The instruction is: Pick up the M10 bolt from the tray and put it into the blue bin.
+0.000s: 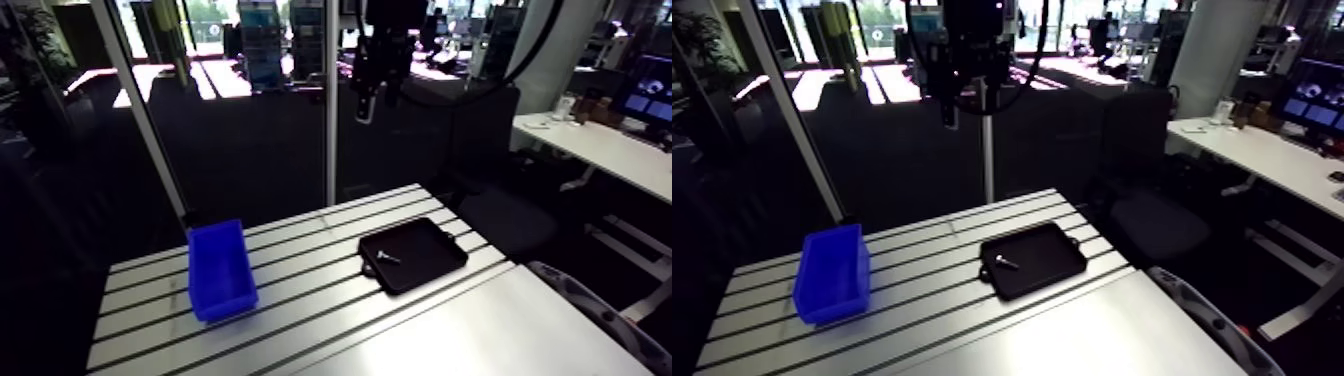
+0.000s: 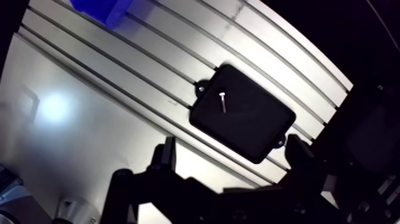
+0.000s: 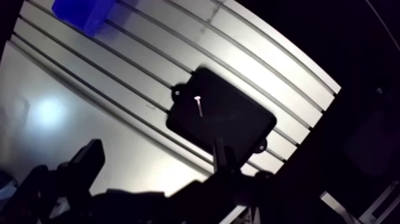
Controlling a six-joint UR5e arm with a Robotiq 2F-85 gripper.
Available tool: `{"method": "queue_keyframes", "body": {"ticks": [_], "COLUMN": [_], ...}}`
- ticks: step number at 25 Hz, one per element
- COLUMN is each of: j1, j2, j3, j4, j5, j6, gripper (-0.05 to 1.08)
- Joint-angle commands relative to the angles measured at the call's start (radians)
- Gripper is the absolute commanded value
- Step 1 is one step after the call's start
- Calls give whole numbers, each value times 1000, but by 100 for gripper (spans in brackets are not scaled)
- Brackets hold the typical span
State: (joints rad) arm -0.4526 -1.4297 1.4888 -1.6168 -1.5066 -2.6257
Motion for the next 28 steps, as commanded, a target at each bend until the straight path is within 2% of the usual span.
{"method": "queue_keyframes", "body": {"ticks": [1,4,6,22,28], "j1": [-52,-54,-63,-91,-94], "j2": [4,4,4,10,12], "j3": [55,77,87,149,221], "j4": [-68,-93,-101,-145,-236], "j5": [-34,-68,-79,-80,-82], "j6": [-109,-120,-121,-113,-115], "gripper": [2,2,2,2,1]}}
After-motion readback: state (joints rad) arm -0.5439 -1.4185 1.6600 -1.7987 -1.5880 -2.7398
